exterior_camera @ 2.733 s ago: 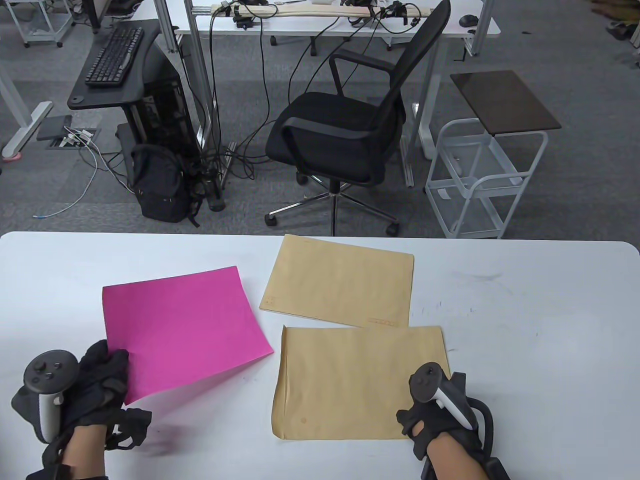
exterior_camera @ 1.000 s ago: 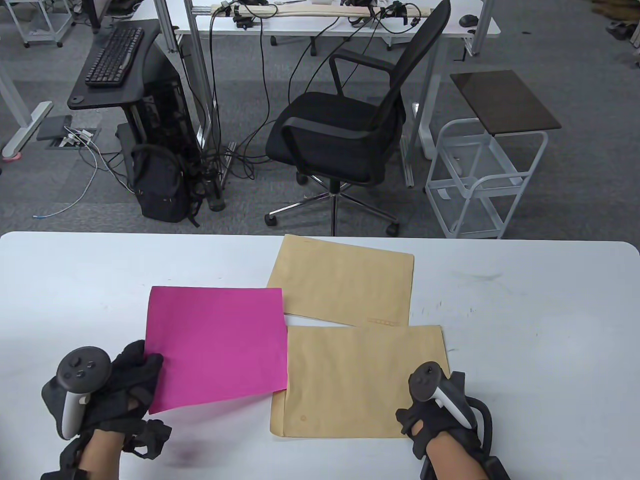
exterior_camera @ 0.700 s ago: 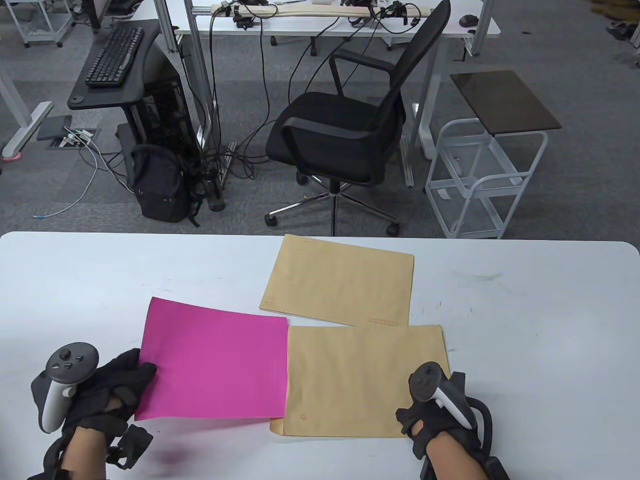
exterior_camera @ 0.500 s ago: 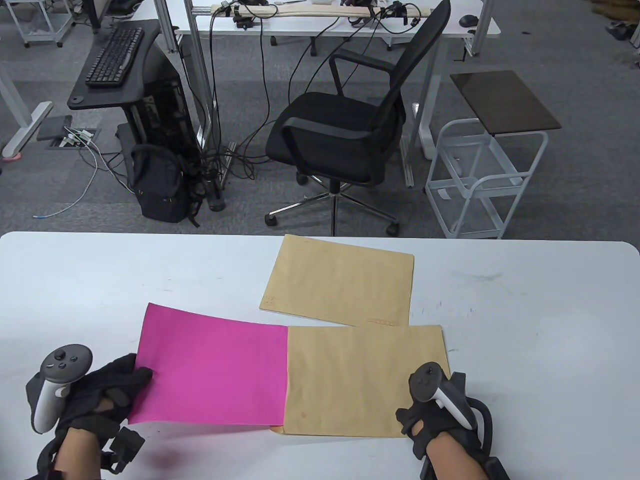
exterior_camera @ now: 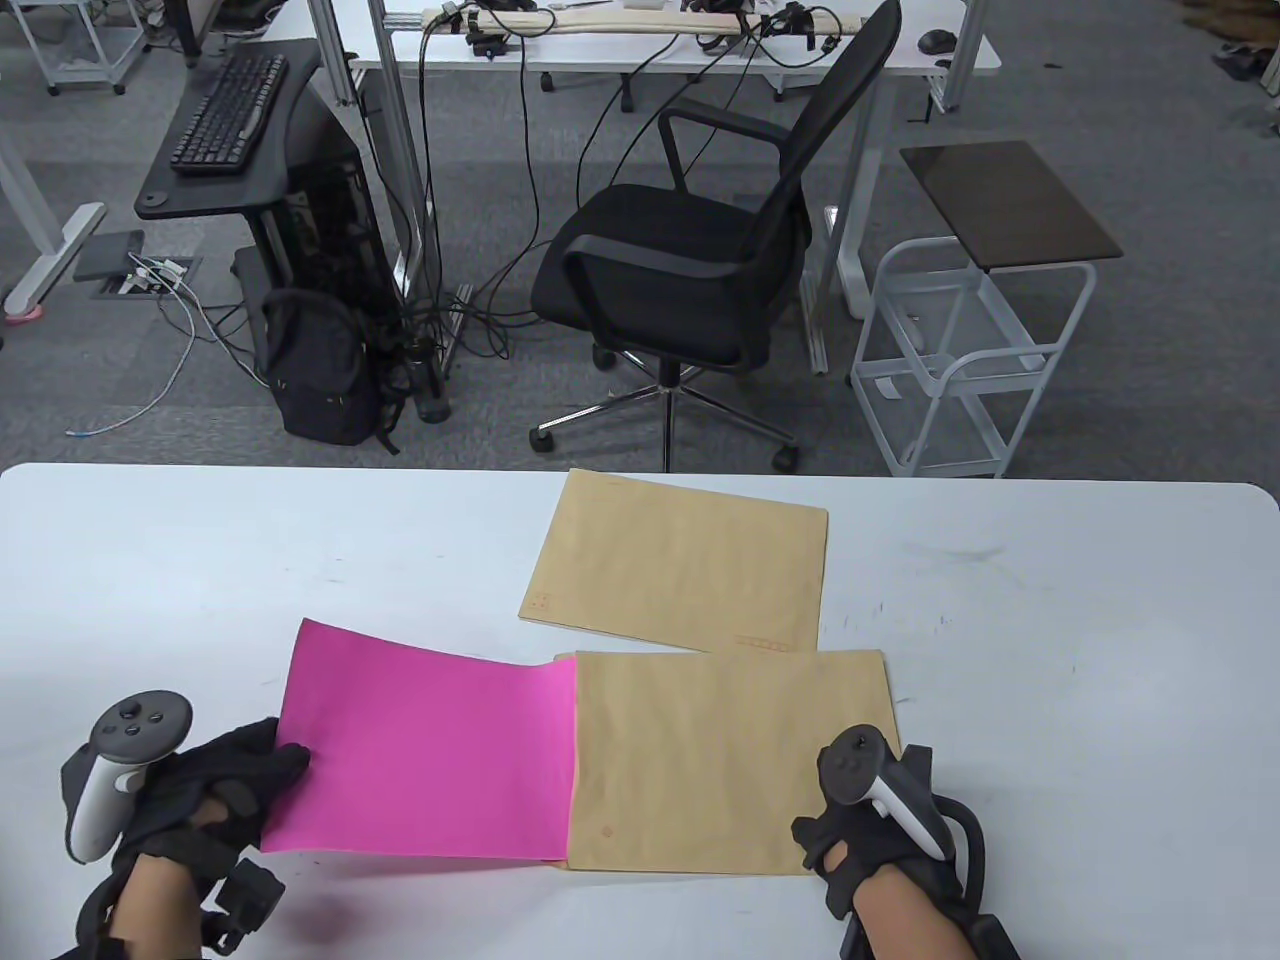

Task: Stuff flat paper into A4 envelope

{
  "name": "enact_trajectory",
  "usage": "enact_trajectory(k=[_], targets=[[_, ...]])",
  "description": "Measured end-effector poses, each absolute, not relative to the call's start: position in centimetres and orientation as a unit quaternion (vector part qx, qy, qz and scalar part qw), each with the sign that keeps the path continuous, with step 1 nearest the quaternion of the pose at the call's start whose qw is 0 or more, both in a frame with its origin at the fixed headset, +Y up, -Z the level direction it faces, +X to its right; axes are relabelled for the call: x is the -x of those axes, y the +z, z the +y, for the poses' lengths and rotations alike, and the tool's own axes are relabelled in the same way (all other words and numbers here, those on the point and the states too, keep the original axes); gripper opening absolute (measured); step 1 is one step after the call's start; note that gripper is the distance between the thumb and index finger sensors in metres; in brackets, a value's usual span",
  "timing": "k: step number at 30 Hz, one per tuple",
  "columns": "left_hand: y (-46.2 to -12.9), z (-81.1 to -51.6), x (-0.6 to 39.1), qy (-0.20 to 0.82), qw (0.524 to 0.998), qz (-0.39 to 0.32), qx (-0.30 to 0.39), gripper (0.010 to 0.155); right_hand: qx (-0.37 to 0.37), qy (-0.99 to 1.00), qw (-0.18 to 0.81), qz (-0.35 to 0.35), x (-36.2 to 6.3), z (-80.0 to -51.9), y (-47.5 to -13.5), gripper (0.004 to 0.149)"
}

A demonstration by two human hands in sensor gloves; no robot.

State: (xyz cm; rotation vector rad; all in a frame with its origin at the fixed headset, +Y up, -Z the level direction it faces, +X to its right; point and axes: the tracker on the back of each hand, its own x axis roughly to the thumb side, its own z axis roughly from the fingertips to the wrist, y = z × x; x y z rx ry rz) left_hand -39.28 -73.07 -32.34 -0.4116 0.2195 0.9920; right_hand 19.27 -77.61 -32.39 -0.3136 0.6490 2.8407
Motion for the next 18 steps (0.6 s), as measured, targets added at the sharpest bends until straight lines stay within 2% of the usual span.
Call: enact_trajectory(k=[11,18], targets=[[-32.4,-73.3,39.0,0.495,0.844,0.071,0.197,0.047,0.106,0.964,0.106,0.221,-19.3,-77.6,-32.4,0.075],[-32.5,-73.1,38.4,0.478,0.856,0.068,0.188,0.047,0.105,0.964,0.106,0.221,-19.3,-77.6,-32.4,0.075]])
